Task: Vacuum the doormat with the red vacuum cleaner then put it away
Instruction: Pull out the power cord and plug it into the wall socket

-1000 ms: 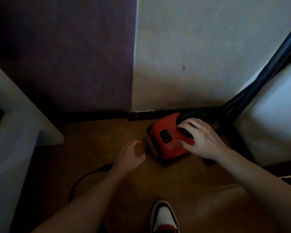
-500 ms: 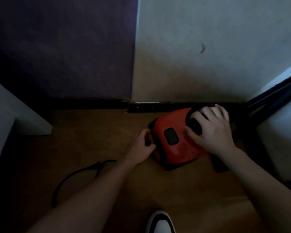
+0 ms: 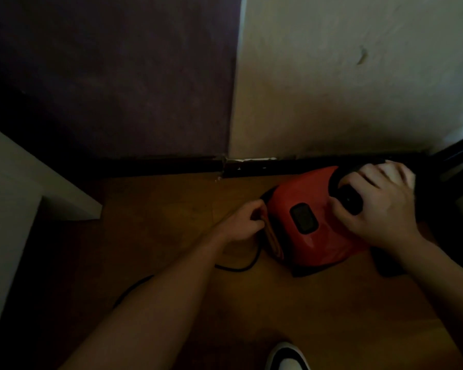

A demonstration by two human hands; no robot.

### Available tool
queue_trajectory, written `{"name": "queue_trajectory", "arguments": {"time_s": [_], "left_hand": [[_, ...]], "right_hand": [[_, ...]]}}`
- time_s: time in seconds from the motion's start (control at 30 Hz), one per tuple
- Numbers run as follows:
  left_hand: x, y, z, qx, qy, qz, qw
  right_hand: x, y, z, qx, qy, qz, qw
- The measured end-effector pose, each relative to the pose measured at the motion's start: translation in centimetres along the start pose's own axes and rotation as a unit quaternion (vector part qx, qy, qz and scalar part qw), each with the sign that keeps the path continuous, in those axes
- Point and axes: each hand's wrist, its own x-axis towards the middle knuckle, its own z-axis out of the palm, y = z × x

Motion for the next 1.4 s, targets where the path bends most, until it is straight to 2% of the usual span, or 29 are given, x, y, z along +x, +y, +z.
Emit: {"name": "queue_trajectory", "arguments": {"time_s": [0.17, 0.37, 0.53, 0.67, 0.9, 1.03, 1.13, 1.23, 1.3, 1.4], "left_hand": [[0.5, -0.4, -0.9, 0.004, -0.042, 0.015, 0.999], [0.9, -0.4, -1.0, 0.015, -0.049, 0.051, 0.997], [1.5, -0.2, -2.1, 0.074, 0.033, 0.117, 0.990], [0.1, 2.0, -3.7, 0.152, -0.021, 0.161, 0.975], [-5.0, 4.3, -1.9, 0.070, -0.125, 0.113, 0.983], [-6.9, 2.3, 0.7, 0.063, -0.145, 0.079, 0.984], [-7.6, -0.1, 2.4, 0.082, -0.117, 0.001, 0.990], [-7.8, -2.6, 3.5, 0.111, -0.051, -0.058, 0.991], [-7.5, -4.0, 3.3, 0.128, 0.043, -0.098, 0.986], [-7.2, -4.5, 1.5, 0.131, 0.189, -0.160, 0.960]], "right_hand": [[0.1, -0.1, -0.1, 0.002, -0.013, 0.001, 1.000], [0.1, -0.2, -0.1, -0.001, -0.012, -0.002, 1.000], [0.1, 0.0, 0.0, 0.004, -0.002, -0.010, 1.000], [0.0, 0.1, 0.2, 0.009, 0.005, -0.011, 1.000], [0.1, -0.4, -0.2, 0.015, 0.002, 0.007, 1.000], [0.1, -0.5, -0.4, 0.018, 0.012, 0.007, 1.000], [0.0, -0.7, -0.4, 0.014, 0.010, 0.009, 1.000], [-0.2, -0.6, -0.4, 0.007, 0.004, 0.008, 1.000], [-0.1, -0.5, -0.4, 0.007, 0.001, 0.003, 1.000], [-0.1, -0.4, -0.2, 0.013, 0.005, 0.000, 1.000]]}}
